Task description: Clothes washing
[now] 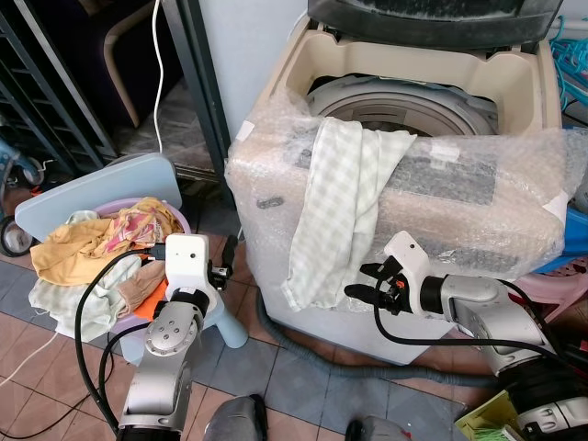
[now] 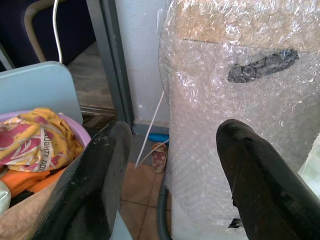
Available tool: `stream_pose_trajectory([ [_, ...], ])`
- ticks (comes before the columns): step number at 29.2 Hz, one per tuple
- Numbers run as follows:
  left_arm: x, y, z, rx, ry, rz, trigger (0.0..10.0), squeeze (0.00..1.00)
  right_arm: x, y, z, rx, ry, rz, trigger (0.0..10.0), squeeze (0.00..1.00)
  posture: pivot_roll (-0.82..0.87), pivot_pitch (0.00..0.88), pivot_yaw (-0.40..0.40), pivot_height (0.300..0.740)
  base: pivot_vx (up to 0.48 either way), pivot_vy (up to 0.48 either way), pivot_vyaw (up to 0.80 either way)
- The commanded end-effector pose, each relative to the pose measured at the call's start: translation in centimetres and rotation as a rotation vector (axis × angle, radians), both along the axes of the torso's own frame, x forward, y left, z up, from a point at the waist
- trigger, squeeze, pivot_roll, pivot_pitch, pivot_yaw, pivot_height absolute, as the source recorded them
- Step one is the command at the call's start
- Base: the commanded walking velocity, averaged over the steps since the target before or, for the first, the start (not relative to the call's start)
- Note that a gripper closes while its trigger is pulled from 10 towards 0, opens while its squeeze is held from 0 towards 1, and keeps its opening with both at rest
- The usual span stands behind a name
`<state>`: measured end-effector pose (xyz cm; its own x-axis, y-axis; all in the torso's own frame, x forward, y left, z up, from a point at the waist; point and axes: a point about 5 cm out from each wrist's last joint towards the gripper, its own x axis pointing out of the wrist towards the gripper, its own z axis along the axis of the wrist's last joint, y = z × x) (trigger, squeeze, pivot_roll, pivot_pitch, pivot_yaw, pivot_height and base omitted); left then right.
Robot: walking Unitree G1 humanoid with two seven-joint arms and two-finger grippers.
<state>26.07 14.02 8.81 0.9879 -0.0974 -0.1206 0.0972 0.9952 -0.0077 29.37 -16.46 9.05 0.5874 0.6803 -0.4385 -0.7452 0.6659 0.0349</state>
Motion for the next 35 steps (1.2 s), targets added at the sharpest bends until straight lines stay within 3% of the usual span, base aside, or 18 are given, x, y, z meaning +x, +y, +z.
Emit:
stream_pose_trajectory([
  [1,-0.1,0.2,-0.1,0.01,0.003,0.009,10.0,0.0,0.1,-0.2,0.1,0.035,-0.005,-0.039,6.9,0.0,-0.01,0.085,0.057,0.74,0.0,0.0,0.0],
  [2,-0.1,0.2,-0.1,0.01,0.003,0.01,10.0,0.0,-0.1,-0.2,0.1,0.04,-0.002,-0.036,4.2,0.0,-0.01,0.085,0.057,0.74,0.0,0.0,0.0],
  [3,-0.1,0.3,-0.1,0.009,0.003,0.011,10.0,0.0,-0.2,-0.1,0.0,0.044,-0.002,-0.032,0.4,0.0,-0.01,0.086,0.056,0.74,0.0,0.0,0.0],
  [4,-0.1,0.3,-0.1,0.008,0.004,0.012,10.0,0.0,-0.4,0.0,0.0,0.061,0.005,-0.033,0.0,0.0,-0.01,0.086,0.056,0.74,0.0,0.0,0.0],
  [12,0.0,0.2,-0.2,0.008,0.005,0.004,10.0,0.0,-1.0,0.8,1.2,0.24,0.048,-0.002,0.0,0.0,-0.02,0.085,0.06,0.74,0.0,0.0,0.0],
  [35,-0.1,0.0,-0.3,0.008,0.008,0.008,10.0,0.0,0.2,2.6,0.4,0.221,0.034,-0.087,0.0,0.0,-0.01,0.085,0.05,0.74,0.0,0.0,0.0],
])
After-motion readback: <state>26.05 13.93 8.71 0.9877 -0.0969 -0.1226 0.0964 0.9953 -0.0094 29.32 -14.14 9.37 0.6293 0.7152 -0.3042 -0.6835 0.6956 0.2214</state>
